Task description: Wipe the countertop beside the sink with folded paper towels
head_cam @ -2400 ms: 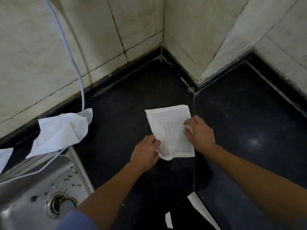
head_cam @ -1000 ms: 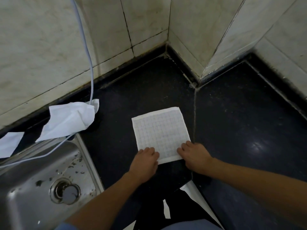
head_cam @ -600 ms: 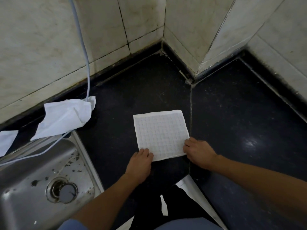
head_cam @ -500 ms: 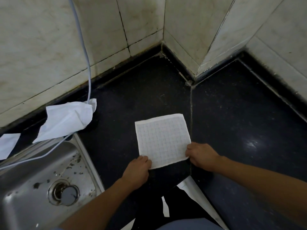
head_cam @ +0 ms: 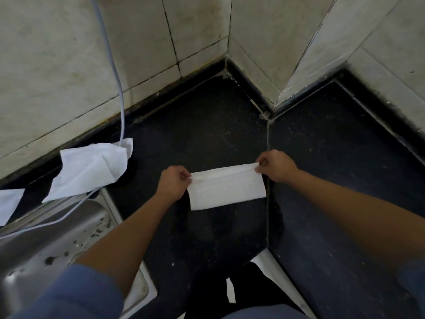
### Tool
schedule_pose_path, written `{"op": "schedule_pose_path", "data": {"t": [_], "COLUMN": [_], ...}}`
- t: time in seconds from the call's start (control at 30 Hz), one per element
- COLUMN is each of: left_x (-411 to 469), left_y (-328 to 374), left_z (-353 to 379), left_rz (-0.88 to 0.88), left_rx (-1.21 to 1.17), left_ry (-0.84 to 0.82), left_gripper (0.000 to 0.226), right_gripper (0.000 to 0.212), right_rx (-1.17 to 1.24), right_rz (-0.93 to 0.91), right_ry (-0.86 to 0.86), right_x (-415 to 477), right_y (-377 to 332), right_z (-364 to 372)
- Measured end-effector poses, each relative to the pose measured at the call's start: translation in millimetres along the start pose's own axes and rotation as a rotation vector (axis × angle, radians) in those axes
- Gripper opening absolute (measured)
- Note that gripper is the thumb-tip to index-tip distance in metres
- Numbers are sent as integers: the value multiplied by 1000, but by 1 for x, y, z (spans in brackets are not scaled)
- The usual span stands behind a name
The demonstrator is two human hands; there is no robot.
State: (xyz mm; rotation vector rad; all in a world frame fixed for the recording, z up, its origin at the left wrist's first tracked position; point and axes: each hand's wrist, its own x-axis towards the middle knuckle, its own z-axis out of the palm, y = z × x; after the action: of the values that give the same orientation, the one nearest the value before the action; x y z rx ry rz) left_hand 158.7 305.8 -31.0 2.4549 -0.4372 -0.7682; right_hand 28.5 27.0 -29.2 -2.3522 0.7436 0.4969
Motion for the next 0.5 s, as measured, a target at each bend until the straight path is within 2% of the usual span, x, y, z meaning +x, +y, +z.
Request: {"op": "schedule_pose_path", "data": {"t": [0.27,0.37,0.43,0.5], "left_x": [26,29,26,17], "left_y": [-3,-5,-7,-4], "left_z": [15,18,18,19], "left_rz": [-61,-80,-67,43], "left_rx": [48,76,140,238], "left_ry": [16,56,95,133], "left_gripper": [8,5,17,19], "right_gripper": [18,25,32,28], "right_rx": [-86,-177,-301,-349], "right_rz": [92,108,62,-71], "right_ry": [-29,-43,24,152], "right_x": [19,19,12,1], "right_y": [1,-4,-8,-14], "right_z": [11,10,8,11]}}
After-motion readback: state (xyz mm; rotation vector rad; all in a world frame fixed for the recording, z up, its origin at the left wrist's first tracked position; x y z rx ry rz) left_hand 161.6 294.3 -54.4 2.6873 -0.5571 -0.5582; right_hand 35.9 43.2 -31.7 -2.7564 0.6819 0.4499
